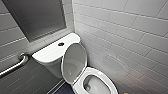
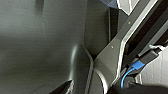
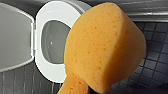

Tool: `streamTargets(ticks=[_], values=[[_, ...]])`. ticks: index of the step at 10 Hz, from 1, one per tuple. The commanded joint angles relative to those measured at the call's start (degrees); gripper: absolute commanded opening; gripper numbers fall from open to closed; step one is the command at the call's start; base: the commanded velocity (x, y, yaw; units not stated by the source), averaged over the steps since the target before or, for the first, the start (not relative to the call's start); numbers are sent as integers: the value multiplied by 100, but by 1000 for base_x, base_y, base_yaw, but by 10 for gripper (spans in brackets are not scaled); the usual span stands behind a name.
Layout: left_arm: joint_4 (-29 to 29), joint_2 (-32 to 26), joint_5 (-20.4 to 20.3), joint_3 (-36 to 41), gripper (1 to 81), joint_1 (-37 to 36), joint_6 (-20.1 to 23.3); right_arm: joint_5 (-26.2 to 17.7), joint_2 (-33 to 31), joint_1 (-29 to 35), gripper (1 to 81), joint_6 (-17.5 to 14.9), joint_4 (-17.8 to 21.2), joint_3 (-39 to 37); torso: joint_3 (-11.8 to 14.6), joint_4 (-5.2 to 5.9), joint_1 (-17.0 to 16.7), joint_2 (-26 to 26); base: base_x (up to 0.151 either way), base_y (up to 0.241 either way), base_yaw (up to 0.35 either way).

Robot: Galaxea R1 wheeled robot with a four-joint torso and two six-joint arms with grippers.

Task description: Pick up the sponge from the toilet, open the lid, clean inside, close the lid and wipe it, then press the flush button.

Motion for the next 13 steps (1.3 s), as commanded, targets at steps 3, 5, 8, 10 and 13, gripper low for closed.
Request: streamTargets(ticks=[3, 5, 8, 10, 13], values=[[153, -72, 419, 137, 811, -18, 48, -120, -546, 991, 10, -22, -399, 791, 0, 0, 0, 0, 0, 0, 0], [135, -63, 411, 58, 811, -36, 39, -667, -18, 1755, 10, -22, -645, 536, 0, 0, 0, 0, 0, 0, 0], [135, -10, 411, -82, 811, -36, 31, -1633, 974, 2873, 10, 48, -628, -25, 0, 0, 0, 0, 0, 0, 0], [135, 17, 411, -144, 811, -36, 31, -1975, 1658, 3270, 10, 83, -602, -604, 0, 0, 0, 0, 0, 0, 0], [126, 17, 419, -179, 811, -36, 31, -2355, 2897, 3613, 10, 119, -558, -1754, 0, 0, 0, 0, 0, 0, 0]])
